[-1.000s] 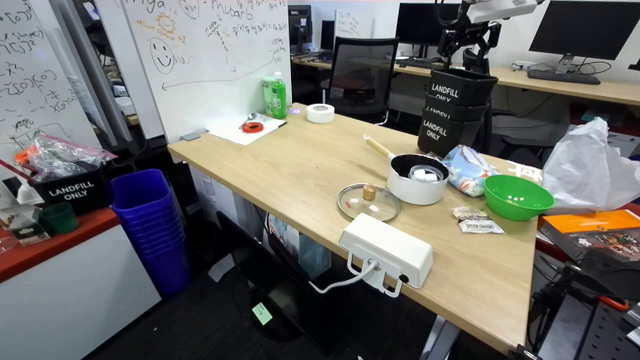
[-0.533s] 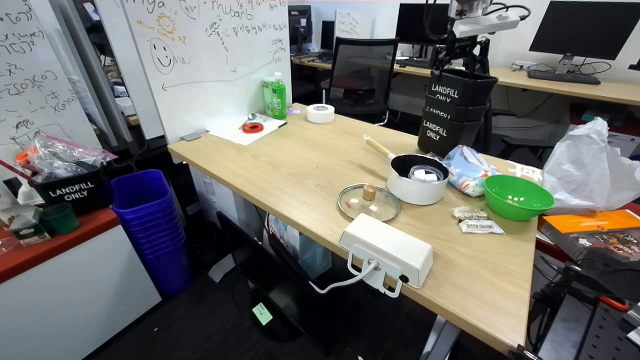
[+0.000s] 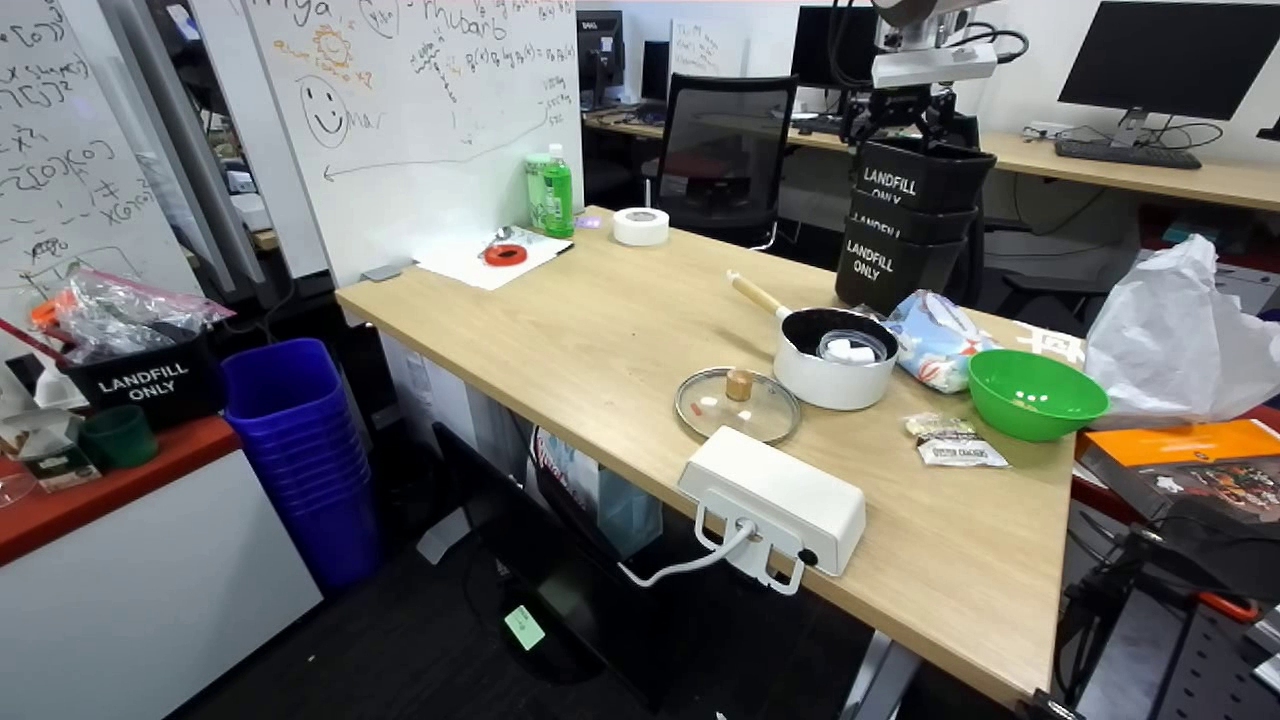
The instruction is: Pick up the top black bin from the stack and put it on the table.
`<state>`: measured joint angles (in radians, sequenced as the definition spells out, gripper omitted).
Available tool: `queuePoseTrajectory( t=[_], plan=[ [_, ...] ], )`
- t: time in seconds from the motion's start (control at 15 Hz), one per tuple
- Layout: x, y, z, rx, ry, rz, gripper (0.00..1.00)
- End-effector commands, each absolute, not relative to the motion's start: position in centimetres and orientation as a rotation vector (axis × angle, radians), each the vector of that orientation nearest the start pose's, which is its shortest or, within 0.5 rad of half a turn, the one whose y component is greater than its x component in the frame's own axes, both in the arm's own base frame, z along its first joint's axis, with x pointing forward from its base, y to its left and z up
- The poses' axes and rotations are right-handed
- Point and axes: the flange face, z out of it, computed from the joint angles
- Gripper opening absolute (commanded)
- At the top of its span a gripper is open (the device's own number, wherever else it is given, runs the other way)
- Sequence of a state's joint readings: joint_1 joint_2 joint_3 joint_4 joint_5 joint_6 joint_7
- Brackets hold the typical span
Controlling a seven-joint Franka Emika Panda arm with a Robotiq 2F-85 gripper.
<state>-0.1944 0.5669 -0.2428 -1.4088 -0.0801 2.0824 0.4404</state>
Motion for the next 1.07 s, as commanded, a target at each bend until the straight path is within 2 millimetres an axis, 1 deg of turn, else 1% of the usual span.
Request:
queuePoseTrajectory(
  t=[0.0,0.07,0.2,0.33,0.4,0.47,0.67,0.73,0.8,1.0],
  plan=[
    [67.3,-29.0,39.4,-3.023,1.438,-0.165,0.96],
    [67.4,-29.3,39.5,-3.012,1.475,-0.169,0.97],
    [67.6,-29.8,39.5,-2.985,1.539,-0.166,0.96],
    [67.8,-30.0,39.5,-2.962,1.584,-0.166,0.71],
    [67.9,-30.1,39.4,-2.949,1.609,-0.167,0.68],
    [68.1,-30.1,39.4,-2.939,1.63,-0.168,0.61],
    [68.4,-30.3,39.2,-2.905,1.693,-0.165,0.38],
    [68.5,-30.3,39.2,-2.893,1.713,-0.171,0.33],
    [68.6,-30.5,39.2,-2.884,1.734,-0.183,0.24],
    [68.8,-31.3,39.4,-2.854,1.797,-0.215,0.04]
  ],
)
